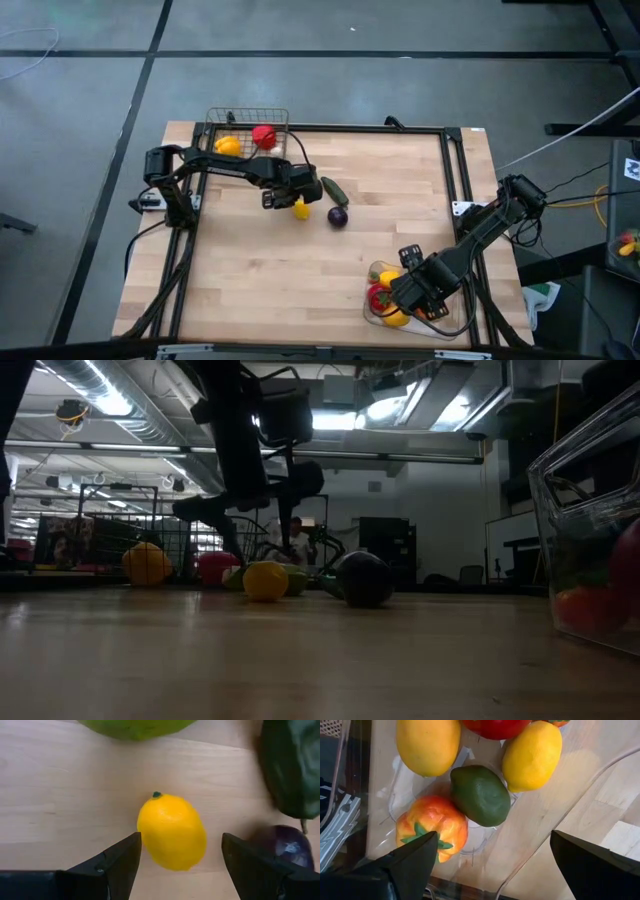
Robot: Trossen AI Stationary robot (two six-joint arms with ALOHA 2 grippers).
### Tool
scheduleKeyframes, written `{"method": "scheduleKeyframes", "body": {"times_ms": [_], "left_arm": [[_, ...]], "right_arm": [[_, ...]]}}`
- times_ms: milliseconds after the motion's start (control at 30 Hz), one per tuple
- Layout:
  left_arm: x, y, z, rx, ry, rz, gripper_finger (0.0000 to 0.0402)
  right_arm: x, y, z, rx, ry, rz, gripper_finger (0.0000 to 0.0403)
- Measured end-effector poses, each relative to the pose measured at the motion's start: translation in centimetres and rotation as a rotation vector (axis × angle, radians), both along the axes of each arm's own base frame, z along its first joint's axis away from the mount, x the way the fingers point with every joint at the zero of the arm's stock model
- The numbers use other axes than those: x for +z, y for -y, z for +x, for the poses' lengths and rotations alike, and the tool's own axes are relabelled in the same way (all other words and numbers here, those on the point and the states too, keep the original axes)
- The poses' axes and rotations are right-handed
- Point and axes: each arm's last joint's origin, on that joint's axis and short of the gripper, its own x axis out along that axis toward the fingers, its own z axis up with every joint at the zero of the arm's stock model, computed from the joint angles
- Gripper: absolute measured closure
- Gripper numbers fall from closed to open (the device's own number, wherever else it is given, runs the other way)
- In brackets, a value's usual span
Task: Sort produce into baskets
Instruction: Put the lemon into the transparent bin
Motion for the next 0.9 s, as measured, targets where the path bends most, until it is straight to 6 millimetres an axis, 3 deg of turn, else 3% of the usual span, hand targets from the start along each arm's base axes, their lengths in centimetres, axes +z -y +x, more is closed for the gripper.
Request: {"method": "scheduleKeyframes", "body": {"times_ms": [467,700,900], "left_arm": [[-3.0,-0.1,1.0,0.005,-0.047,-0.042,0.0133],[-3.0,-0.1,1.0,-0.066,-0.049,-0.028,0.0137],[-2.9,0.0,1.3,-0.171,-0.022,-0.012,0.0170]], "right_arm": [[0.0,0.0,0.0,0.000,0.008,-0.007,0.0022],[0.0,0.0,0.0,0.031,0.017,-0.015,0.0022],[0.3,0.3,0.0,0.107,0.054,-0.043,0.0022]]}}
